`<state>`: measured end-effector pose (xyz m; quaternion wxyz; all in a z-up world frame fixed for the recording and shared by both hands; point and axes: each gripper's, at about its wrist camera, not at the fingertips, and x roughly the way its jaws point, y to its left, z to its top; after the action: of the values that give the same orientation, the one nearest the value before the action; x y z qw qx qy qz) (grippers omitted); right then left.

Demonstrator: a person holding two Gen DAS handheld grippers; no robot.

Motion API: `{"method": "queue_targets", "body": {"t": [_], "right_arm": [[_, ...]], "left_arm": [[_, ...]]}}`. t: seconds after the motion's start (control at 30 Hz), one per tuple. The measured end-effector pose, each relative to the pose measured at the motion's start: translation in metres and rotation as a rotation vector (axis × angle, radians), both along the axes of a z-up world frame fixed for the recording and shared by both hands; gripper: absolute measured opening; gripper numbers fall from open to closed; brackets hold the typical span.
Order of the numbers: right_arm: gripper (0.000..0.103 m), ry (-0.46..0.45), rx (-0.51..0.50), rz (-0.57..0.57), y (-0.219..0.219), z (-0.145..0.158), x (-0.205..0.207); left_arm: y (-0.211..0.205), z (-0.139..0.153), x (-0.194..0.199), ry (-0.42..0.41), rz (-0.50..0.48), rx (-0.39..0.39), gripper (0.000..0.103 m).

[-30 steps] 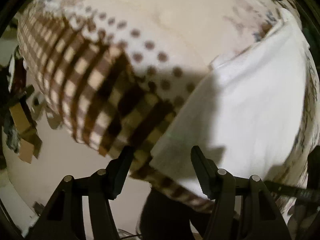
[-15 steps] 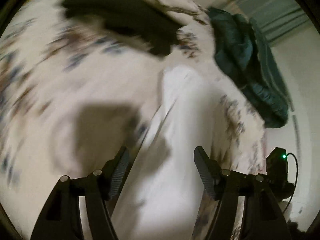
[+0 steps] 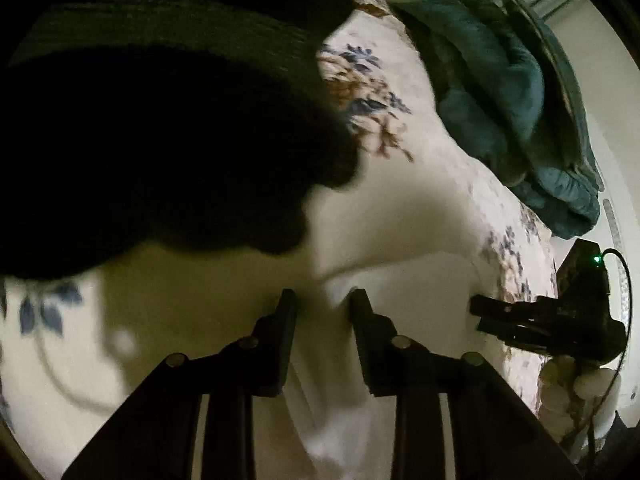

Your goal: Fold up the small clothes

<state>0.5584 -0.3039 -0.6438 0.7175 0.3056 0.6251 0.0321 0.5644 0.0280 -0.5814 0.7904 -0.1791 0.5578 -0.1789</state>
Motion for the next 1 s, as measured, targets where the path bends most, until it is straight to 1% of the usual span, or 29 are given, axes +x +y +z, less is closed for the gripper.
{"method": "queue_targets", "body": {"t": [0.03,0.07,0.1,0.13,0.17,0.2,0.23,0.27,0.3,0.37,0.47,0.53,0.57,0.6,0.67,0.7,0.73,0.77,0.8,0.87,0.93,1.0], "right_arm": [[0.04,0.018,-0.018,-0.012,-0.001,-0.002,0.004],[0.04,0.022,-0.014,-0.024,-0.001,-0.002,0.004],[0.04,0.018,-0.001,-0.04,-0.003,0.001,0.005],[0.04,0.007,0.025,-0.053,-0.006,0.005,0.003],[0.041,-0.003,0.056,-0.055,-0.012,0.008,-0.001],[0.041,-0.009,0.088,-0.049,-0.016,0.011,-0.005],[0.048,-0.011,0.126,-0.036,-0.02,0.013,-0.01],[0.057,-0.01,0.147,-0.027,-0.023,0.013,-0.014],[0.059,-0.005,0.18,-0.019,-0.025,0.01,-0.017],[0.059,0.015,0.232,0.002,-0.023,0.001,-0.017],[0.059,0.036,0.284,0.02,-0.026,-0.014,-0.017],[0.059,0.026,0.351,0.021,-0.023,-0.022,-0.014],[0.059,0.022,0.378,0.025,-0.021,-0.025,-0.012],[0.059,0.022,0.393,0.032,-0.017,-0.028,-0.009],[0.059,0.016,0.397,0.05,-0.01,-0.03,-0.004],[0.057,-0.002,0.388,0.061,-0.007,-0.028,-0.002],[0.038,-0.021,0.363,0.074,-0.005,-0.024,-0.001],[0.013,-0.035,0.333,0.088,-0.003,-0.019,-0.002],[0.005,-0.055,0.305,0.095,-0.002,-0.013,-0.003],[0.002,-0.089,0.288,0.105,0.0,-0.003,-0.007],[0.002,-0.125,0.284,0.106,0.001,0.011,-0.016],[0.002,-0.154,0.289,0.108,0.0,0.024,-0.027]], "left_arm": [[0.002,0.0,0.0,0.007,-0.008,-0.003,0.027],[0.002,0.001,-0.001,0.008,-0.015,-0.017,0.027],[0.004,0.004,-0.006,0.007,-0.028,-0.043,0.03],[0.007,0.007,-0.013,0.02,-0.036,-0.067,0.041],[0.01,0.007,-0.019,0.036,-0.035,-0.105,0.047],[0.015,0.008,-0.027,0.041,-0.033,-0.143,0.059],[0.02,0.008,-0.035,0.046,-0.027,-0.174,0.067],[0.024,0.008,-0.045,0.05,-0.015,-0.21,0.069],[0.028,0.005,-0.055,0.062,-0.007,-0.252,0.069],[0.028,-0.005,-0.063,0.088,-0.002,-0.288,0.069],[0.029,-0.028,-0.062,0.136,0.039,-0.333,0.069],[0.022,-0.036,-0.053,0.126,0.053,-0.362,0.069],[0.018,-0.035,-0.05,0.112,0.057,-0.368,0.069],[0.013,-0.033,-0.043,0.092,0.058,-0.364,0.067],[0.004,-0.029,-0.036,0.055,0.053,-0.328,0.064],[0.0,-0.027,-0.033,0.044,0.047,-0.321,0.045],[-0.003,-0.027,-0.031,0.04,0.041,-0.306,0.013],[-0.006,-0.026,-0.029,0.036,0.03,-0.282,0.008],[-0.007,-0.021,-0.032,0.013,0.01,-0.271,0.008],[-0.009,-0.015,-0.034,-0.02,-0.004,-0.255,0.008],[-0.005,-0.004,-0.041,-0.041,-0.014,-0.254,0.008],[0.0,0.013,-0.053,-0.077,-0.025,-0.259,0.008]]}}
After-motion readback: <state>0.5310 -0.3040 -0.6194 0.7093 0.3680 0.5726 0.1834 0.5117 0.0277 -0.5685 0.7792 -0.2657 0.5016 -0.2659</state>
